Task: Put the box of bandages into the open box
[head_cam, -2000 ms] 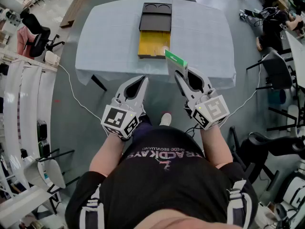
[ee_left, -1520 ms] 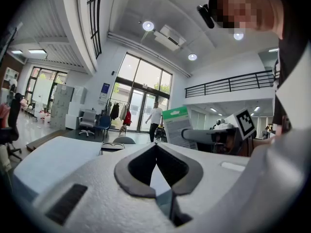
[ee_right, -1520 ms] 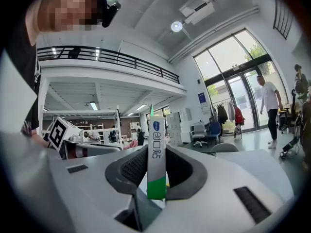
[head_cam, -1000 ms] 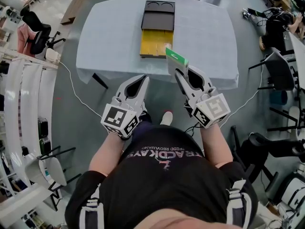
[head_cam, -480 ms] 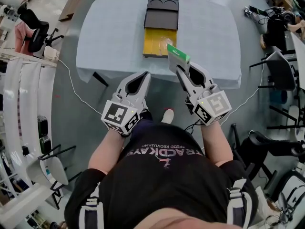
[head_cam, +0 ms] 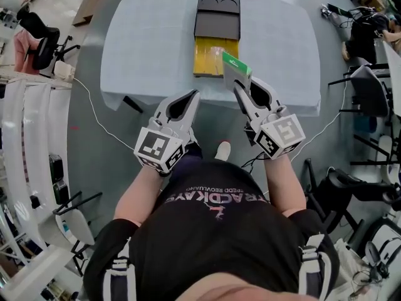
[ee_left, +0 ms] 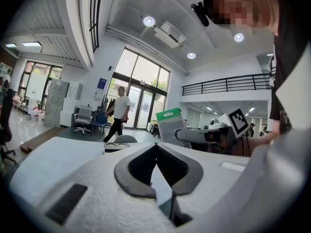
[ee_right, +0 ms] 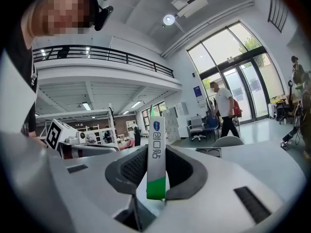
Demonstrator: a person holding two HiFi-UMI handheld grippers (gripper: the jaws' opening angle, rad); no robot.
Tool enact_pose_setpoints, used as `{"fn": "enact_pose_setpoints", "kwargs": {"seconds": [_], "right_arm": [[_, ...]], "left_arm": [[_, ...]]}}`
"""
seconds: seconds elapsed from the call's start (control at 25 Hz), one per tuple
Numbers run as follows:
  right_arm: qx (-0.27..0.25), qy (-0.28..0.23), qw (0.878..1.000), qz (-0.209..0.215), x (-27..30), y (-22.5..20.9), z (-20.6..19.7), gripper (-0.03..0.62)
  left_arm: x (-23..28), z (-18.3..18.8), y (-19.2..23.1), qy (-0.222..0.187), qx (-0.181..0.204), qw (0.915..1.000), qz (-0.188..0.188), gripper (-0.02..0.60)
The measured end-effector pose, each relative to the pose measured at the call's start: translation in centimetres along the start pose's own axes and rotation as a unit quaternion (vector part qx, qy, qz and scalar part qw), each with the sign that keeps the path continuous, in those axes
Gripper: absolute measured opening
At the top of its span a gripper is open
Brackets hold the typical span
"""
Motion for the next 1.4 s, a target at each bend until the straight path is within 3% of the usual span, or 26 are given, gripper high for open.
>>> {"fn": "enact_pose_setpoints", "kwargs": {"seconds": [0.52,0.92,1.4], "right_arm": [[0.015,0.013,0.999,-0.041,5.0,-1.5,-0.6,0.094],[0.036,0.026,0.996,-0.083,9.4,-2.7,-2.3,0.094],[0.053,0.06,0.988,-0.13,11.5,-4.2,-4.8,0.094]], "left_arm": [[2.2,0.3,5.1,0.009,-0.006,0.9993,-0.037,0.017],[3.8,0.0,9.0,0.01,0.021,0.997,-0.075,0.017],[4.5,-1.2,10.0,0.024,0.016,0.9909,-0.132,0.017]]}}
Point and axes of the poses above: the fingertips, and each gripper's own axes: x forward along the fingers, y to its left, z out of its top, the point moved 6 cm from there along -x, backward along the fingers, and after that the axes turned 13 degrees about z, right-handed, at the moved point
